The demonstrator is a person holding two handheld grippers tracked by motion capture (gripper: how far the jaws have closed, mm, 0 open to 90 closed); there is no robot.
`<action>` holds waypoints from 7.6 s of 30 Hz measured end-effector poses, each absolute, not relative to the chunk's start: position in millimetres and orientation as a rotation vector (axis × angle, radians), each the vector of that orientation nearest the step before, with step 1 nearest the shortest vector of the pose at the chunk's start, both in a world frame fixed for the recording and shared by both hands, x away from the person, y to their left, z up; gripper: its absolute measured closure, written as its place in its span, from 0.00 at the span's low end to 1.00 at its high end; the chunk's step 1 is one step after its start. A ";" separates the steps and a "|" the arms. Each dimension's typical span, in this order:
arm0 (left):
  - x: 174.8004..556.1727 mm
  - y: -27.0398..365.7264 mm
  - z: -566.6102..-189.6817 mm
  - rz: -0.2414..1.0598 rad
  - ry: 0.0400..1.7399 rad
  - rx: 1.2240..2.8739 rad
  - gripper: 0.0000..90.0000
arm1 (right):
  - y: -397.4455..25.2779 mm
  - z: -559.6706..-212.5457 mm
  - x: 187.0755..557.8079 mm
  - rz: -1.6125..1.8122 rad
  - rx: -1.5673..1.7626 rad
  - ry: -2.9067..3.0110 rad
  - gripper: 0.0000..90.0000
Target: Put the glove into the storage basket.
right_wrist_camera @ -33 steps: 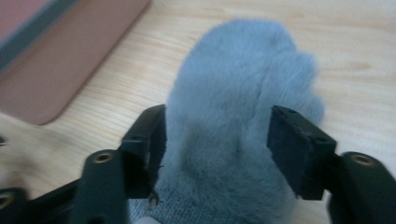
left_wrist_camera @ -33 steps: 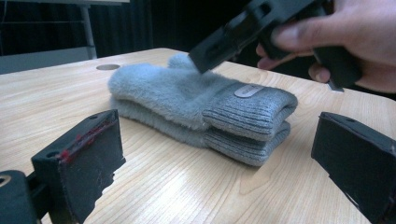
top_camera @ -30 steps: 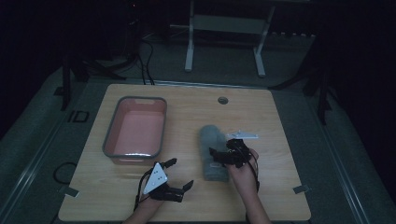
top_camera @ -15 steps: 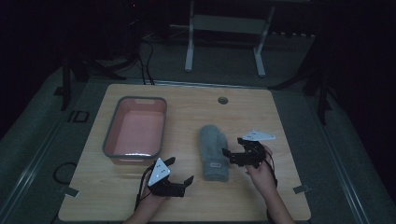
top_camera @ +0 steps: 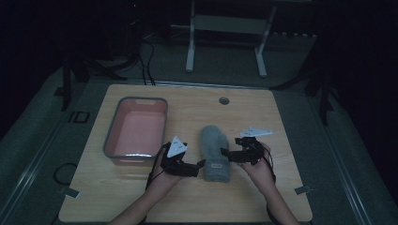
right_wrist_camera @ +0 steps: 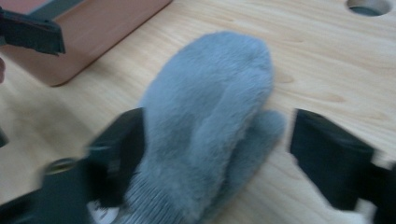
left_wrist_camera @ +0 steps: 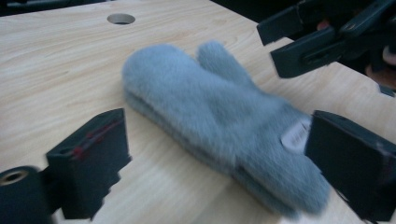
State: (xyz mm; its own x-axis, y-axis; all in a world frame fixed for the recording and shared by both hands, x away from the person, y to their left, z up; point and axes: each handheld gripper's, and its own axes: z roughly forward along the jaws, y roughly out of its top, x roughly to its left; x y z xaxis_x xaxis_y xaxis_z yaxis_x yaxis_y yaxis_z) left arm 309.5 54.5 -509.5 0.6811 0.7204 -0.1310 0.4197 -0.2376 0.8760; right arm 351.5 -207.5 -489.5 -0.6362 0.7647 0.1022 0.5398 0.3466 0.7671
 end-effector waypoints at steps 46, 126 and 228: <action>379.7 8.0 -552.5 0.015 0.958 2.069 0.87 | -216.1 -547.0 375.8 1.175 1.334 2.566 0.88; 413.1 249.9 -488.1 0.201 1.296 2.079 0.88 | 49.7 -492.1 445.3 1.202 1.094 2.718 0.91; 301.6 37.6 -533.8 0.218 0.606 2.106 0.17 | -249.0 -530.8 343.2 1.204 0.883 2.621 0.20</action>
